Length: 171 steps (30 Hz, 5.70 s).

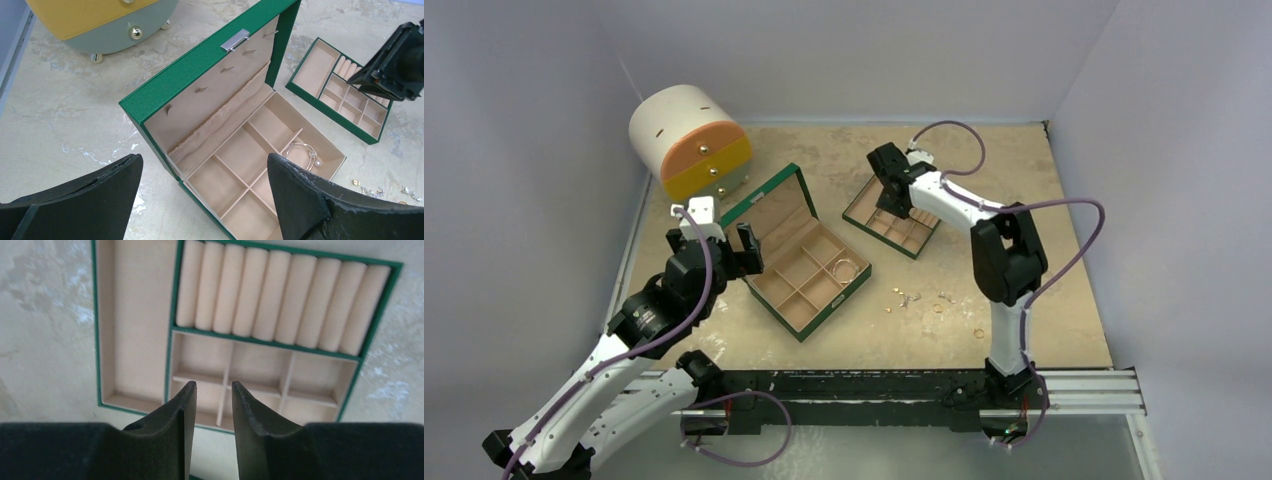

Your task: Organize the mixed jewelry

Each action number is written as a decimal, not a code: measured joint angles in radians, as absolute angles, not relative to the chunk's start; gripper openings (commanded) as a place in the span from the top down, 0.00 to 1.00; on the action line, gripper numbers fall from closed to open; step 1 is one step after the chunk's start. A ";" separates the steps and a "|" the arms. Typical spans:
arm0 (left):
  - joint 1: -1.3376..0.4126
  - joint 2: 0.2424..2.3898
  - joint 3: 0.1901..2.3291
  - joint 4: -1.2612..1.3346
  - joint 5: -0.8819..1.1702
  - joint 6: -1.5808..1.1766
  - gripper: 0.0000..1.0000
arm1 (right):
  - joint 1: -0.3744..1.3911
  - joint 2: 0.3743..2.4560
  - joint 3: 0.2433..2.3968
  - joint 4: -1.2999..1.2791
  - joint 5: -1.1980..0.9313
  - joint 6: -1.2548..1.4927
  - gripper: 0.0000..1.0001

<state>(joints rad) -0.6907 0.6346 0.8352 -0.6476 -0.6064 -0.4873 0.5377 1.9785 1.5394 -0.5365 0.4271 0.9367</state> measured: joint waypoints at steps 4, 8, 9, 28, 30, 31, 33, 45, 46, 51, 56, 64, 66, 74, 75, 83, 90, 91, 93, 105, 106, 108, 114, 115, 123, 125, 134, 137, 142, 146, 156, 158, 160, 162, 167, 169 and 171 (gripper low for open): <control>-0.691 0.635 0.835 -0.648 -0.607 -0.487 0.04 | 0.536 2.048 1.622 -0.539 0.425 0.944 0.64; -0.691 0.632 0.835 -0.648 -0.607 -0.487 0.04 | 0.535 2.090 1.668 -0.543 0.424 0.947 0.64; -0.691 0.630 0.835 -0.648 -0.607 -0.487 0.04 | 0.535 2.102 1.681 -0.545 0.423 0.949 0.64; -0.691 0.617 0.835 -0.648 -0.611 -0.487 0.04 | 0.535 2.238 1.791 -0.579 0.400 0.972 0.82; -0.691 0.617 0.835 -0.648 -0.611 -0.487 0.04 | 0.535 2.238 1.792 -0.579 0.400 0.973 0.88; -0.691 0.617 0.835 -0.648 -0.611 -0.487 0.04 | 0.535 2.238 1.792 -0.579 0.400 0.973 0.94; -0.691 0.617 0.835 -0.648 -0.611 -0.487 0.04 | 0.535 2.238 1.793 -0.582 0.401 0.975 1.00; -0.691 0.606 0.835 -0.648 -0.615 -0.487 0.04 | 0.535 2.227 1.783 -0.581 0.403 0.951 1.00; -0.691 0.605 0.835 -0.648 -0.615 -0.487 0.04 | 0.535 2.216 1.771 -0.577 0.403 0.940 1.00; -0.691 0.603 0.835 -0.648 -0.615 -0.487 0.04 | 0.535 2.123 1.715 -0.563 0.402 0.882 1.00; -0.691 0.603 0.835 -0.648 -0.615 -0.487 0.04 | 0.535 1.993 1.664 -0.538 0.409 0.817 1.00; -0.691 0.587 0.835 -0.648 -0.616 -0.490 0.05 | 0.539 1.820 1.541 -0.486 0.367 0.658 1.00; -0.691 0.575 0.835 -0.648 -0.619 -0.495 0.05 | 0.545 1.787 1.515 -0.477 0.345 0.614 1.00; -0.691 0.523 0.835 -0.650 -0.638 -0.506 0.06 | 0.687 1.696 1.497 -0.461 0.293 0.434 1.00; -0.691 0.513 0.835 -0.651 -0.642 -0.508 0.06 | 0.720 1.691 1.497 -0.458 0.285 0.406 1.00; -0.691 0.402 0.835 -0.653 -0.704 -0.535 0.05 | 0.878 1.687 1.495 -0.434 0.181 0.237 1.00; -0.691 0.358 0.835 -0.654 -0.771 -0.547 0.05 | 0.933 1.687 1.450 -0.377 0.107 0.125 1.00; -0.691 0.358 0.835 -0.655 -0.776 -0.549 0.05 | 0.940 1.689 1.449 -0.377 0.099 0.113 1.00; -0.691 0.358 0.835 -0.658 -0.786 -0.555 0.05 | 0.955 1.696 1.449 -0.372 0.086 0.099 1.00; -0.691 0.376 0.835 -0.676 -0.807 -0.561 0.05 | 1.058 1.835 1.475 -0.375 0.168 0.096 1.00; -0.691 0.376 0.835 -0.676 -0.808 -0.561 0.05 | 1.064 1.849 1.485 -0.379 0.177 0.098 1.00; -0.691 0.376 0.835 -0.676 -0.809 -0.562 0.05 | 1.076 1.874 1.502 -0.387 0.200 0.101 1.00; -0.691 0.376 0.835 -0.676 -0.812 -0.562 0.05 | 1.100 1.921 1.535 -0.418 0.257 0.116 1.00; -0.691 0.376 0.835 -0.676 -0.812 -0.562 0.05 | 1.102 1.926 1.539 -0.421 0.263 0.119 1.00; -0.691 0.378 0.835 -0.676 -0.812 -0.562 0.05 | 1.125 1.944 1.544 -0.428 0.298 0.149 1.00; -0.691 0.380 0.835 -0.676 -0.812 -0.562 0.05 | 1.132 1.944 1.545 -0.428 0.303 0.157 1.00; -0.691 0.384 0.835 -0.676 -0.812 -0.562 0.05 | 1.159 1.985 1.581 -0.451 0.327 0.205 1.00; -0.691 0.388 0.835 -0.676 -0.812 -0.562 0.05 | 1.165 1.998 1.599 -0.474 0.349 0.221 1.00; -0.691 0.392 0.835 -0.676 -0.812 -0.562 0.05 | 1.170 2.007 1.616 -0.494 0.360 0.243 1.00; -0.691 0.395 0.835 -0.676 -0.812 -0.562 0.05 | 1.174 2.008 1.622 -0.504 0.361 0.253 1.00; -0.691 0.406 0.835 -0.676 -0.811 -0.562 0.05 | 1.198 2.019 1.642 -0.544 0.378 0.277 1.00; -0.691 0.406 0.835 -0.676 -0.811 -0.562 0.05 | 1.199 2.023 1.642 -0.543 0.381 0.278 1.00; -0.691 0.406 0.835 -0.676 -0.811 -0.562 0.05 | 1.200 2.024 1.642 -0.543 0.382 0.280 1.00; -0.691 0.406 0.835 -0.676 -0.811 -0.562 0.05 | 1.200 2.024 1.642 -0.544 0.382 0.282 1.00; -0.690 0.406 0.835 -0.676 -0.811 -0.562 0.05 | 1.200 2.034 1.655 -0.551 0.375 0.295 1.00; -0.690 0.406 0.835 -0.676 -0.811 -0.562 0.05 | 1.203 2.046 1.661 -0.553 0.368 0.299 1.00; -0.691 0.406 0.835 -0.676 -0.811 -0.562 0.05 | 1.206 2.058 1.666 -0.554 0.364 0.299 1.00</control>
